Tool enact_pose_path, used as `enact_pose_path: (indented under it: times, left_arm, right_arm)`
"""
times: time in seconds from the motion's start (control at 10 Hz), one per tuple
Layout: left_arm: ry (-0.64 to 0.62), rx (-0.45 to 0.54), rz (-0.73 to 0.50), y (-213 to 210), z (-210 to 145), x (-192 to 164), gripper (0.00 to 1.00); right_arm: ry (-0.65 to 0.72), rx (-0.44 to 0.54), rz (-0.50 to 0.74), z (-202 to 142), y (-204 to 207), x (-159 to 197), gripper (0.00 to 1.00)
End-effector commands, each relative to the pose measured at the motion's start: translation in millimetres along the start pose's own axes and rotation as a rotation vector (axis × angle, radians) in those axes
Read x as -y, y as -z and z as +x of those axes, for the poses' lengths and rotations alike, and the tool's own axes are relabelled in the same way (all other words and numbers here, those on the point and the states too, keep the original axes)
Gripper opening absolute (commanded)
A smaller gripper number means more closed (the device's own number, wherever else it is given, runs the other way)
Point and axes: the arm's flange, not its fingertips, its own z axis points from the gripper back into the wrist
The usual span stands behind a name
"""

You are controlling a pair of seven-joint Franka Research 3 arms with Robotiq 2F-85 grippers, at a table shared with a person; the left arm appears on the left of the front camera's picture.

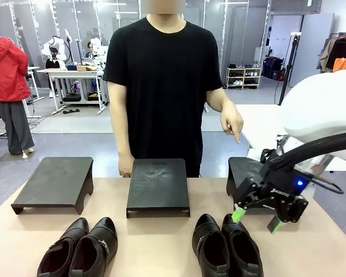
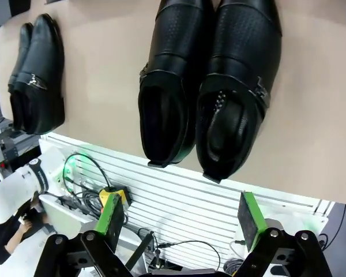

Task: Place the shoes on the stand as instructed by the person.
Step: Pick up one pair of Shoes and place it on the Shoes Stand indicated by the person.

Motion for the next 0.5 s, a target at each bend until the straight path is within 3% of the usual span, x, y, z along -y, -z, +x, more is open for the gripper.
enact_pose_path:
  times: [0.0,0.4]
  left_arm:
    - [0.007,0.006,-0.009,-1.6,0.1,0.4,1.00]
    - [0.007,0.006,-0.009,-1.6,0.1,0.4,1.00]
  right_arm:
    - [0.019,0.009,-0.083,-2.5,28.2,-9.4,1.00]
    - [0.029,0.004,-0.149,-0.5,72.8,-18.4,1.00]
